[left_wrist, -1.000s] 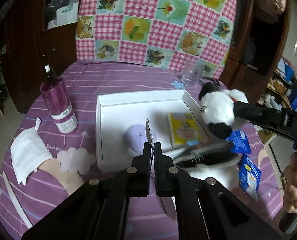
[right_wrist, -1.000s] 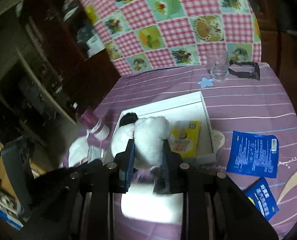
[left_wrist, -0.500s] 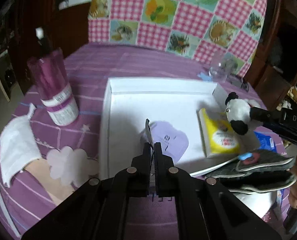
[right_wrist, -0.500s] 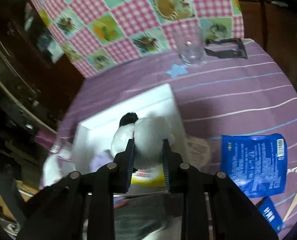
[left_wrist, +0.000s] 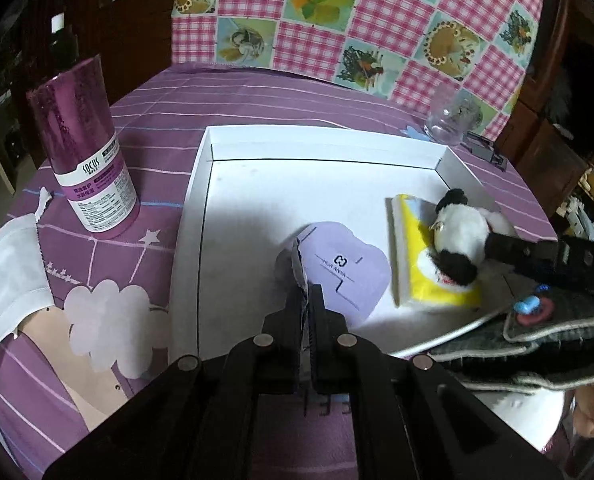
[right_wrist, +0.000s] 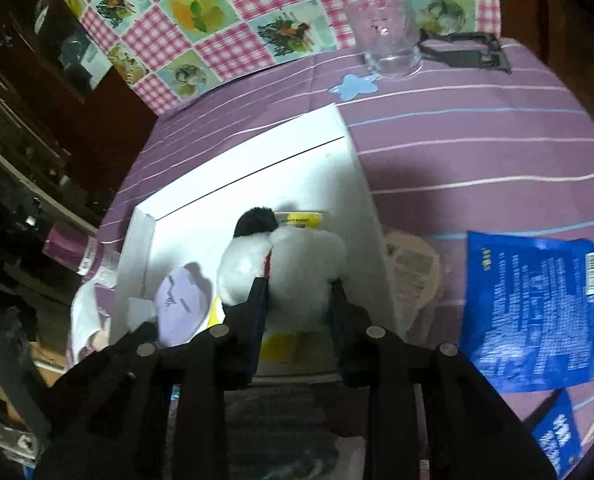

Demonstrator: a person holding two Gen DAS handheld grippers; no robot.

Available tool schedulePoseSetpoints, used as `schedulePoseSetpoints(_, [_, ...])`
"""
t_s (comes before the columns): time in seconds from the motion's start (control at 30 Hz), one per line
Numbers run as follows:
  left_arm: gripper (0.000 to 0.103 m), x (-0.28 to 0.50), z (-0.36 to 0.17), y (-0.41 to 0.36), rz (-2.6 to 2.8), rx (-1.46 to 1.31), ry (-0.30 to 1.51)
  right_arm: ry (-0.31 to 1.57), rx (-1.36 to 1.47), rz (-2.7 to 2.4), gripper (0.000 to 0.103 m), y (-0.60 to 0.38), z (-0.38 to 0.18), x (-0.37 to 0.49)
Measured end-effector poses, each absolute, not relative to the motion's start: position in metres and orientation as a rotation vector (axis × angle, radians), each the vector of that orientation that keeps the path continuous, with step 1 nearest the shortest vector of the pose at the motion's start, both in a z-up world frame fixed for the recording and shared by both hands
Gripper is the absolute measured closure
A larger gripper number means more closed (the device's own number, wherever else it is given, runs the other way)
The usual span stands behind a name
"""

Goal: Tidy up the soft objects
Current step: 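Lower the panda into the box and open the right tool, then withdraw the right tool from the box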

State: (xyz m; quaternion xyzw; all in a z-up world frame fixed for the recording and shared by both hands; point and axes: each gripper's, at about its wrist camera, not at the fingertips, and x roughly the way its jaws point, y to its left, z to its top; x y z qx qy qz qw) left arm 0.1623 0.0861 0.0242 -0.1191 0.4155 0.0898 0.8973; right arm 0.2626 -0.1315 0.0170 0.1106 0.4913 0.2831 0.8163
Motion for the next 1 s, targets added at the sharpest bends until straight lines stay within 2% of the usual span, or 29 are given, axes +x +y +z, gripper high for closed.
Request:
schedulePoseSetpoints(0.2, [0.101,0.165,0.023,0.089,0.193,-0.266,0.833,1.035,0.227,0.592,0.068,-0.123,0.021,0.259])
schedulePoseSetpoints(0.33, [0.101,0.163,0.024,0.091,0.194,-0.281,0.81,1.008,0.227,0.565,0.059,-0.127,0.03,0.257])
schedulePoseSetpoints(0.37, [0.098,0.162,0.025,0.092,0.191,-0.291,0.804,0.994,0.227,0.56,0.055,-0.13,0.033,0.256])
schedulePoseSetpoints(0.43, [0.086,0.158,0.028,0.095,0.19,-0.312,0.787,0.961,0.229,0.551,0.049,-0.135,0.042,0.253])
schedulePoseSetpoints(0.5, [0.056,0.153,0.033,0.097,0.187,-0.334,0.755,0.94,0.226,0.55,0.045,-0.137,0.049,0.251])
schedulePoseSetpoints(0.57, [0.043,0.147,0.041,0.1,0.186,-0.354,0.707,0.915,0.214,0.551,0.044,-0.139,0.058,0.247])
schedulePoseSetpoints(0.73, [0.033,0.135,0.054,0.102,0.184,-0.374,0.643,0.847,0.167,0.526,0.043,-0.141,0.075,0.237])
schedulePoseSetpoints(1.0, [0.031,0.124,0.067,0.097,0.185,-0.367,0.615,0.755,0.067,0.535,0.042,-0.134,0.097,0.214])
